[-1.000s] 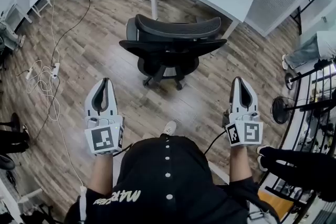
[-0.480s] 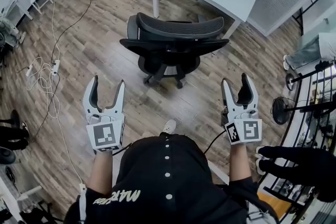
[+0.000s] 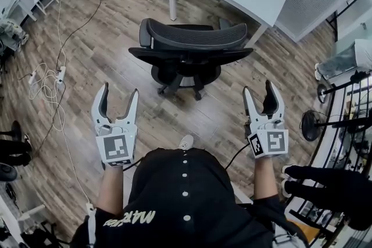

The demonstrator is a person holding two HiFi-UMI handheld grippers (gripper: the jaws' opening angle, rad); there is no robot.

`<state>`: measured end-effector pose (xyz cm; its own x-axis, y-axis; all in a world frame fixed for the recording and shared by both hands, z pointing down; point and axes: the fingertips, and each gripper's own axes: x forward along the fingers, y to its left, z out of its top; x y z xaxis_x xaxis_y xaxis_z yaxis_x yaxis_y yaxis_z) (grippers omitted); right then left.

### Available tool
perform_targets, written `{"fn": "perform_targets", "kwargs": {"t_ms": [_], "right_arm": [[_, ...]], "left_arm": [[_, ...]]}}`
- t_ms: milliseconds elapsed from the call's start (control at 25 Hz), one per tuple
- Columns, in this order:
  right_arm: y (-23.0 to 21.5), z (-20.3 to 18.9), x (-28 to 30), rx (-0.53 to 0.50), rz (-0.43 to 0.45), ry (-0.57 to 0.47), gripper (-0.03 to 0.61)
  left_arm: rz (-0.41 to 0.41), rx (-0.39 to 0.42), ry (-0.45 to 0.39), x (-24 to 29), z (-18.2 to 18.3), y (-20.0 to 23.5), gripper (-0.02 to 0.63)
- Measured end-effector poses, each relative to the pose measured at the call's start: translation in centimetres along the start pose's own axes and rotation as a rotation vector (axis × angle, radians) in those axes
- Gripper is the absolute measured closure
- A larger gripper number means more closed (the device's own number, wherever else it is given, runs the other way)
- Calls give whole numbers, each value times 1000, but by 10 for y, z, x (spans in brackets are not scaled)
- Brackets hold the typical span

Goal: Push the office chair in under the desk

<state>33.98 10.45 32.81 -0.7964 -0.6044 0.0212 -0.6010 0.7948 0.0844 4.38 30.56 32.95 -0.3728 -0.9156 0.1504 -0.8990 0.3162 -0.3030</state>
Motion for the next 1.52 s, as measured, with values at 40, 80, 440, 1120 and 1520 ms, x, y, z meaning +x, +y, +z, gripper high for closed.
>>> {"fn": "perform_targets", "kwargs": {"t_ms": [40, 80, 440, 1120, 1520], "right_arm": [[-3, -3, 2, -3, 6, 6, 288], [-5, -6, 4, -6, 11, 12, 288], [-17, -25, 23, -24, 44, 62, 287], [-23, -66, 89, -132, 128, 210, 287], [-22, -100, 126, -257, 257, 338, 275]], "left_arm": [[1, 5, 5, 3, 0, -2, 285], [3, 8, 9, 5, -1, -4, 285], [6, 27, 49, 16, -7, -8, 285], [-113, 87, 141, 92, -40, -16, 284], [-210, 216, 227, 140, -67, -36, 285]]}}
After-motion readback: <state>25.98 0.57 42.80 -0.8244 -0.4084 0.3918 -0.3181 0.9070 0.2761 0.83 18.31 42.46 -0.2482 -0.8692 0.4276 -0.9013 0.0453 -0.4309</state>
